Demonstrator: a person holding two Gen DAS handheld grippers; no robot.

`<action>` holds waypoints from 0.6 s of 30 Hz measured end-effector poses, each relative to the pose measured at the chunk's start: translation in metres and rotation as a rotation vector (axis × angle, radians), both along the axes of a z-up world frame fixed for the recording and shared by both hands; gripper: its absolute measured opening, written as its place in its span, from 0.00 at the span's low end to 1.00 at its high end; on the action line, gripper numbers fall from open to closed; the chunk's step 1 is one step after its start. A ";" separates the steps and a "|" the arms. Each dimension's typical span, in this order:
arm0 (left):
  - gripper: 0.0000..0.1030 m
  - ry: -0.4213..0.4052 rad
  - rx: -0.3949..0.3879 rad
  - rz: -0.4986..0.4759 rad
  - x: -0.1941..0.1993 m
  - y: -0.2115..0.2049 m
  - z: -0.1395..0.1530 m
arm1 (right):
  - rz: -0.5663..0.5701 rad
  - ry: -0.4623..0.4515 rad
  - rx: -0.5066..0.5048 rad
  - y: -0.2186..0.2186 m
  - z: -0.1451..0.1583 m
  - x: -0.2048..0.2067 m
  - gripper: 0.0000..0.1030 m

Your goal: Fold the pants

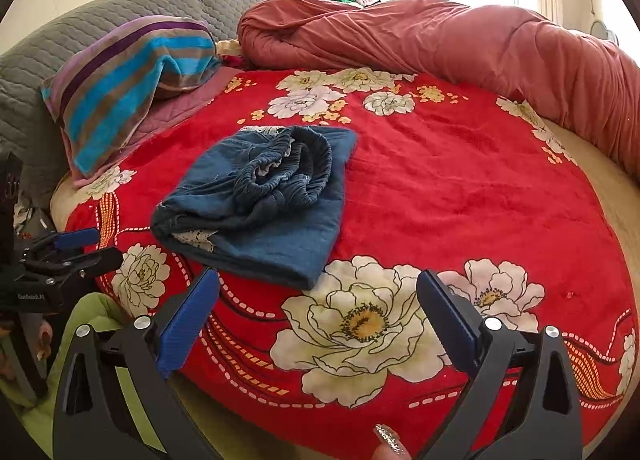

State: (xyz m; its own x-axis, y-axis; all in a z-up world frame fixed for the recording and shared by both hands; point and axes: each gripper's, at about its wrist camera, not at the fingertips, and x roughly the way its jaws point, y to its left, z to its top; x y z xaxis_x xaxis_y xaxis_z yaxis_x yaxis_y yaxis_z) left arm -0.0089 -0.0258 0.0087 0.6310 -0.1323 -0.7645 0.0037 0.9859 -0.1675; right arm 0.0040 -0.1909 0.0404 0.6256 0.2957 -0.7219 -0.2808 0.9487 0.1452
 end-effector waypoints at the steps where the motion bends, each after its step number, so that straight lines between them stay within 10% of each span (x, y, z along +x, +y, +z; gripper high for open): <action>1: 0.91 0.000 -0.002 0.000 0.000 0.000 0.000 | 0.000 0.002 -0.001 0.000 -0.001 -0.001 0.96; 18: 0.91 0.003 0.022 0.016 -0.002 -0.002 0.003 | -0.008 0.002 0.003 -0.001 -0.001 -0.004 0.96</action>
